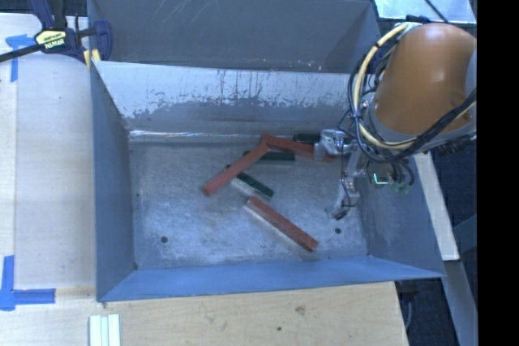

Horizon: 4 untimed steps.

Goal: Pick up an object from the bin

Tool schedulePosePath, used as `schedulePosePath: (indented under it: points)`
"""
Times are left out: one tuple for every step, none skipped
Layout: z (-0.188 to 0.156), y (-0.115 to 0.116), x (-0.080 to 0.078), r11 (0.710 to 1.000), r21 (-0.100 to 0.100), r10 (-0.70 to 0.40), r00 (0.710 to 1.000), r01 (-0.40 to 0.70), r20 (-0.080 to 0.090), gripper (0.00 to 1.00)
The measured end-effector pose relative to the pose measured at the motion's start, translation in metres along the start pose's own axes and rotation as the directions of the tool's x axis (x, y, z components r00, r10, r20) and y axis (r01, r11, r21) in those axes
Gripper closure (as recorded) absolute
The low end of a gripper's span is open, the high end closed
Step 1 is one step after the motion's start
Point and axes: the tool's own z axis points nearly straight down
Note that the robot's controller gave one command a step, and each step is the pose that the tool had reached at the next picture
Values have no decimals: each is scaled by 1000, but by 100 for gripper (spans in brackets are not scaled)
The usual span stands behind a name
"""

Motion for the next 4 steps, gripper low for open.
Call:
schedulePosePath:
  points:
    - [93, 90, 28, 1000, -3, -28, 1000, 28, -1, 0]
    - [135, 13, -32, 992, 4, -122, 992, 122, 8, 0]
    - [91, 89, -42, 989, -2, -147, 989, 147, 14, 0]
    - [128, 75, -41, 992, -2, -125, 991, 125, 40, 0]
